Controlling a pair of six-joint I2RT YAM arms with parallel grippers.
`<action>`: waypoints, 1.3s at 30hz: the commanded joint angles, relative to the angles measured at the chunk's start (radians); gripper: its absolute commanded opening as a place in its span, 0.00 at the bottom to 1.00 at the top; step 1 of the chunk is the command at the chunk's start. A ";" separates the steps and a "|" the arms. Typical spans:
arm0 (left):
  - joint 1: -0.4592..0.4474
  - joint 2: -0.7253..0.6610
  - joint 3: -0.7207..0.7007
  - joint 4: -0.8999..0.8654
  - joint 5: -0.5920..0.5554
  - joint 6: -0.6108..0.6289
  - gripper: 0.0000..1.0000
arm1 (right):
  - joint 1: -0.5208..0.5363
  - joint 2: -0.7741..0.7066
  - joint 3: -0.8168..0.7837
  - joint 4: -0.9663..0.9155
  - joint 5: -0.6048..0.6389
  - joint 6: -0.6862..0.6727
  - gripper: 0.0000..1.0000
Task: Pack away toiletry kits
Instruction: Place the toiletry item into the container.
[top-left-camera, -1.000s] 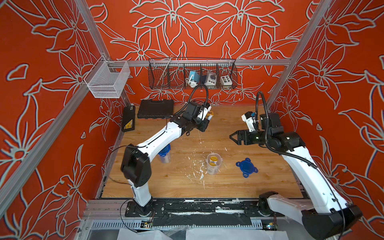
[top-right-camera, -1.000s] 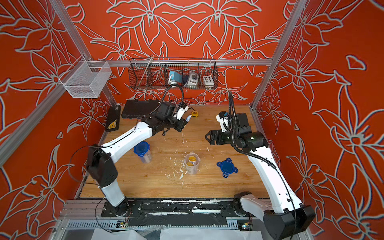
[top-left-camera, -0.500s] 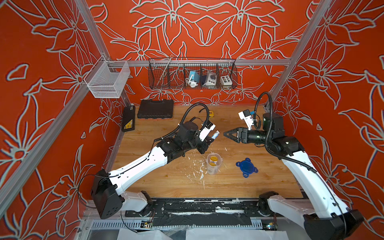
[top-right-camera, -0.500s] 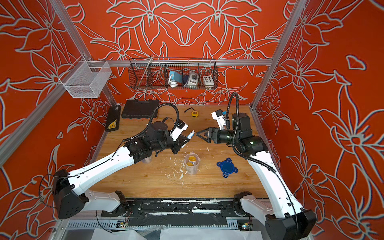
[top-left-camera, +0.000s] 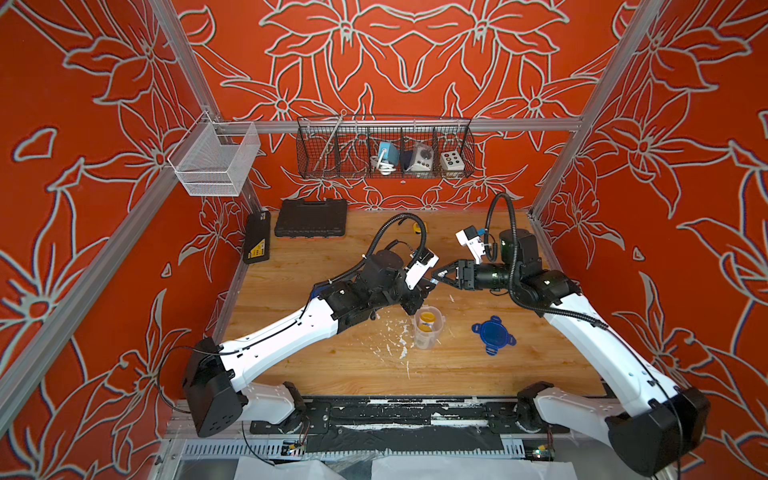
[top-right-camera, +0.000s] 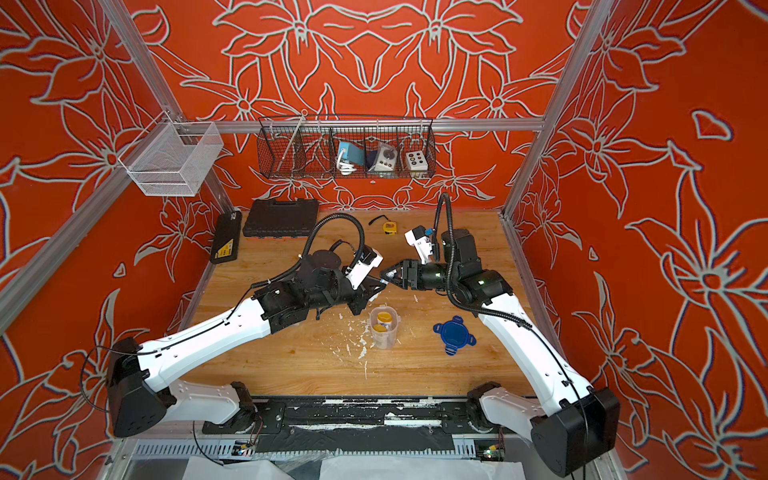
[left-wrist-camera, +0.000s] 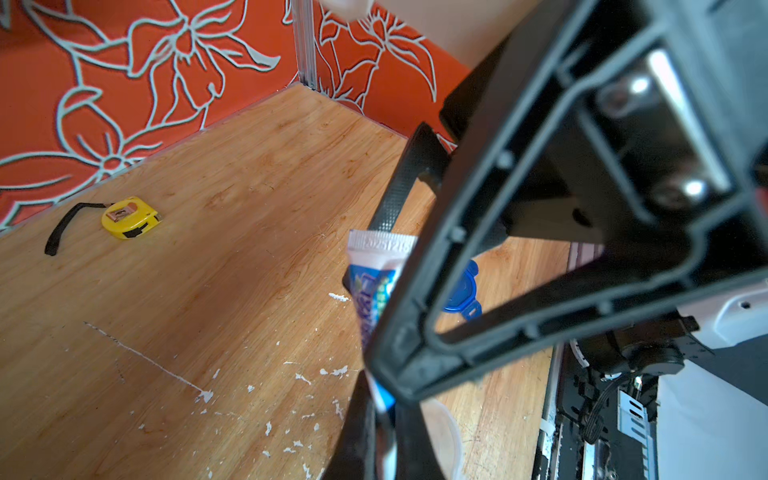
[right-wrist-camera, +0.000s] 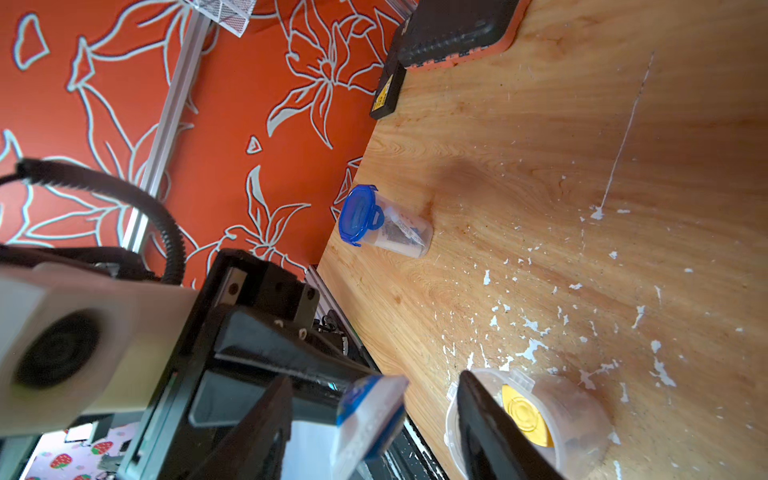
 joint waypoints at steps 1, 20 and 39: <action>-0.010 -0.029 -0.010 0.025 -0.029 0.005 0.05 | 0.008 0.005 0.026 0.021 0.041 0.009 0.56; -0.017 -0.027 -0.065 0.074 -0.056 0.012 0.06 | 0.045 0.046 0.026 0.019 0.055 0.003 0.29; 0.018 -0.167 -0.196 -0.005 0.006 -0.084 0.93 | 0.056 -0.003 0.103 -0.144 0.167 -0.168 0.00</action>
